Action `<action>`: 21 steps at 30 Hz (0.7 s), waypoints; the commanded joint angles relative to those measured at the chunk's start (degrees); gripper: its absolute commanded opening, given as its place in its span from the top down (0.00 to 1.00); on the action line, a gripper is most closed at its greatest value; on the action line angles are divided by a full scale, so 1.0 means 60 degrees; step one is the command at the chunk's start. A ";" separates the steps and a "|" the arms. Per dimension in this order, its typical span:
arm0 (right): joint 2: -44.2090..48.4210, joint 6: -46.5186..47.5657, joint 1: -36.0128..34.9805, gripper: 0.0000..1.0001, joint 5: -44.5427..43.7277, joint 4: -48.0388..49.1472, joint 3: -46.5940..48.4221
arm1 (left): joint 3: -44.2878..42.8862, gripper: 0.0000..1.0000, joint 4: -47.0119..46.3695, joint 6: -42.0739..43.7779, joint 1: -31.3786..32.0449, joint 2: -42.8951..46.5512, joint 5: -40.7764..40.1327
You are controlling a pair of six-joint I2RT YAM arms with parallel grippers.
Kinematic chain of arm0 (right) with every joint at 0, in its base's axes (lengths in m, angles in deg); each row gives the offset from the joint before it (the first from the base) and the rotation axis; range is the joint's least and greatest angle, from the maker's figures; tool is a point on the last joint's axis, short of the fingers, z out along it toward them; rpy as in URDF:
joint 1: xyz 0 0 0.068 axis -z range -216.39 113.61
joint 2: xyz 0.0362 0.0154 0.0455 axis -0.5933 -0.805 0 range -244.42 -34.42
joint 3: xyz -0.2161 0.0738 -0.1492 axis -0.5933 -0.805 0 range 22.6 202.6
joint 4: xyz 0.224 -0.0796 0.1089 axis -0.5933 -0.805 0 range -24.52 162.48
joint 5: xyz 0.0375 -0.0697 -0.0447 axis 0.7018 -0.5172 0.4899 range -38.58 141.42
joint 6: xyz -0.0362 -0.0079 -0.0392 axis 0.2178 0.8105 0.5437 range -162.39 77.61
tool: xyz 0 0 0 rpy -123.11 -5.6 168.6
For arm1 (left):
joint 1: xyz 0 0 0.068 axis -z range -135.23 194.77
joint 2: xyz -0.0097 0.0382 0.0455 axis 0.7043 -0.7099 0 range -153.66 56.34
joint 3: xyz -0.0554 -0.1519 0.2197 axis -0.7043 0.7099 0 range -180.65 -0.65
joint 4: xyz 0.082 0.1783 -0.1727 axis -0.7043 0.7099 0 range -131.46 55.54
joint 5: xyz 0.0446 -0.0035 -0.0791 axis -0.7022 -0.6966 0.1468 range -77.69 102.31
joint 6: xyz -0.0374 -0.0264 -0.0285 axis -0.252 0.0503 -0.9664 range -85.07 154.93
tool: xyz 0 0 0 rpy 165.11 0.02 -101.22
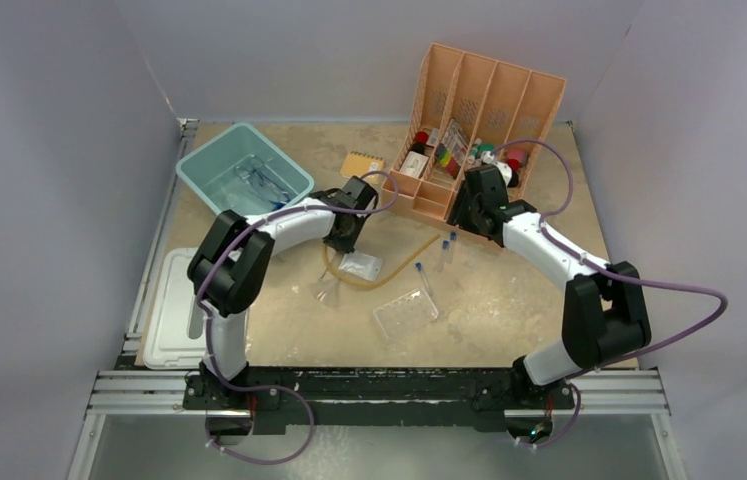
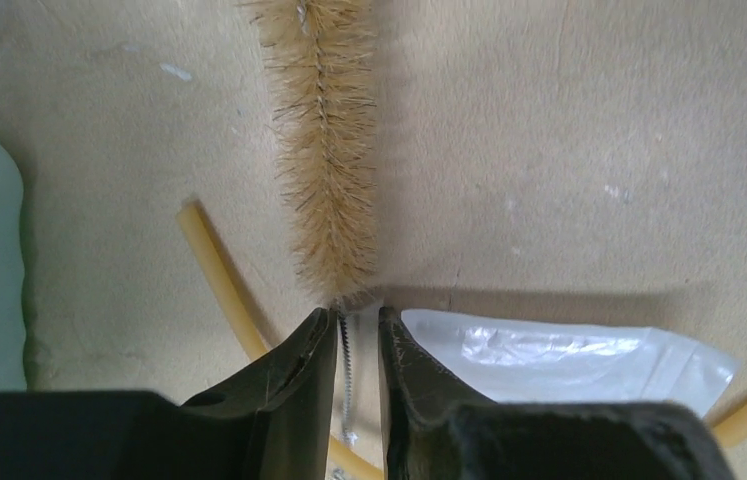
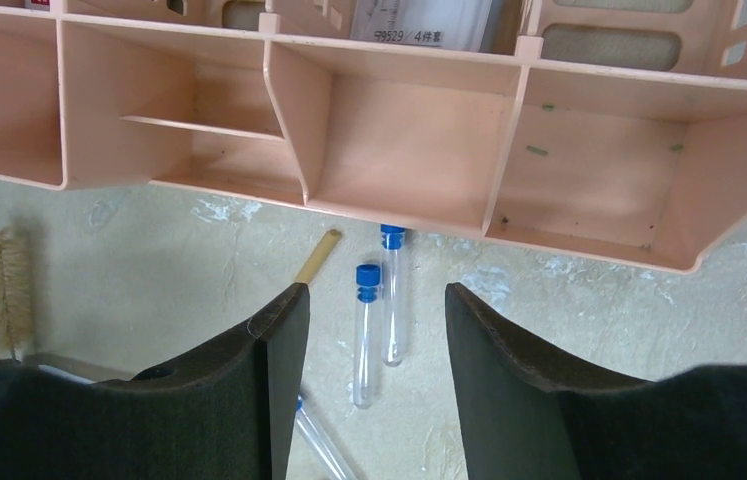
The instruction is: Organize the chemistry lab equipment
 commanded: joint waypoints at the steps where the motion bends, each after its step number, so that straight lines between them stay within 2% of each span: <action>1: 0.0486 0.0297 0.0035 0.45 -0.0473 0.0003 0.0085 | -0.0465 0.84 -0.0495 -0.0005 0.0008 -0.0261 -0.0402; 5: 0.0676 0.0361 0.0035 0.45 -0.0622 0.0064 -0.0008 | -0.0739 1.00 -0.0599 0.0063 0.0006 -0.0244 -0.0750; 14: 0.0974 0.0531 0.0035 0.44 -0.0861 0.0243 -0.0128 | -0.1909 1.00 -0.1123 0.0152 0.0007 0.0971 -0.1207; 16: 0.0988 0.0539 0.0040 0.44 -0.0943 0.0241 -0.0130 | -0.2286 1.00 -0.1240 -0.0072 0.0016 0.1181 -0.1811; 20: 0.0948 0.0552 0.0044 0.44 -0.0928 0.0252 -0.0101 | -0.3180 1.00 -0.0928 -0.1264 -0.0138 0.1316 -0.4558; 21: 0.0930 0.0566 0.0041 0.44 -0.0895 0.0253 -0.0091 | -0.3363 1.00 -0.0728 -0.1567 -0.0283 0.1325 -0.4884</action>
